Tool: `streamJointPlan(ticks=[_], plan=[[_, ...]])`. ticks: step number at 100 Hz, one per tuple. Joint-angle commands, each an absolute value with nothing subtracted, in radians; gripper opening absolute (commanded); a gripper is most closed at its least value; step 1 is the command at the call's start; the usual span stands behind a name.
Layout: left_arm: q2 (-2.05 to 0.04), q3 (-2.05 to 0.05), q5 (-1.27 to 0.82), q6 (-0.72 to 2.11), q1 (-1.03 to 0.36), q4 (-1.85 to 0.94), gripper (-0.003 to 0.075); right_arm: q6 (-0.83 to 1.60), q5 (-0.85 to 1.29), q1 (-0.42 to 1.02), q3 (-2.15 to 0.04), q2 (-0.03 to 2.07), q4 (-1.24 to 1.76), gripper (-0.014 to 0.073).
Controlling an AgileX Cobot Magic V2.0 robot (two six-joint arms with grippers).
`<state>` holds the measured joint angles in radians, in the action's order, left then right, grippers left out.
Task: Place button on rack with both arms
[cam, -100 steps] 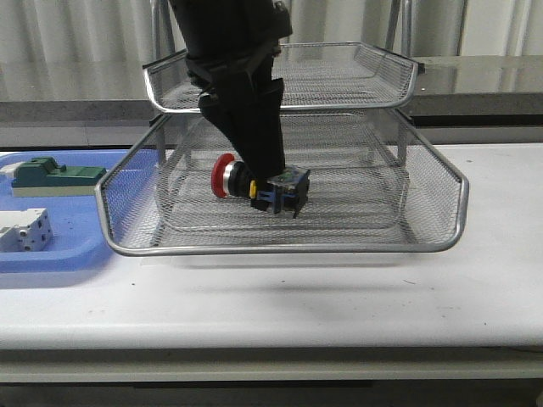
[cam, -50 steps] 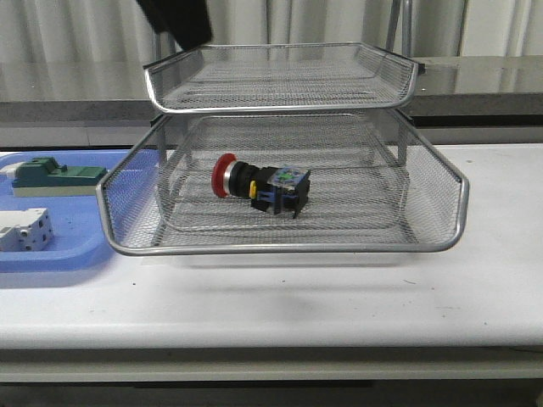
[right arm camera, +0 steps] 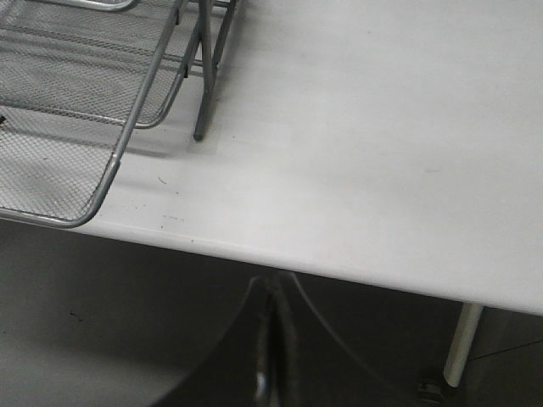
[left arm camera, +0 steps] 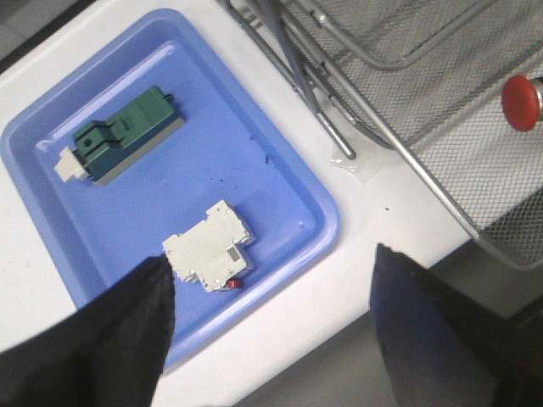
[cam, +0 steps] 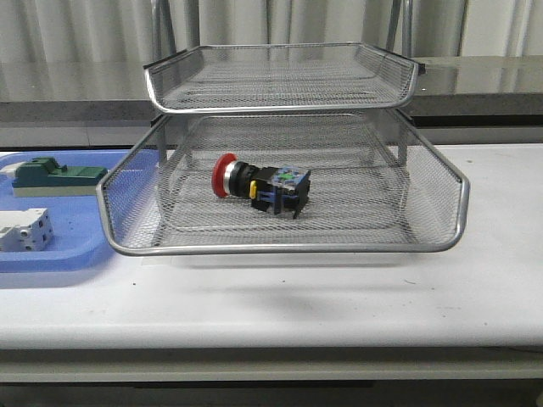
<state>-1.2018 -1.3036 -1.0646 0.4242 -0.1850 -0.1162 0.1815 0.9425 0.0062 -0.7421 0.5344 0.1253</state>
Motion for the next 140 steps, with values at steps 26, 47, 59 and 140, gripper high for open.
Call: streamJointPlan(ticks=[26,47,59,140], plan=[[-0.756,-0.817,-0.545,0.273,-0.163,-0.172,0.0473,0.182,0.882,-0.003,-0.769,0.537,0.126,-0.0068],[-0.520,-0.557,-0.376,0.209,-0.163,-0.173,0.0472,0.182,0.882,-0.003,-0.769,0.537,0.126,-0.0068],[-0.405,-0.444,-0.322,0.180,-0.163,-0.183,0.0452,0.182,0.882,-0.003,-0.769,0.537,0.126,-0.0068],[-0.287,-0.265,-0.127,0.174,-0.163,-0.272,-0.0020,0.182,0.882,-0.003,-0.769,0.537,0.126,-0.0068]])
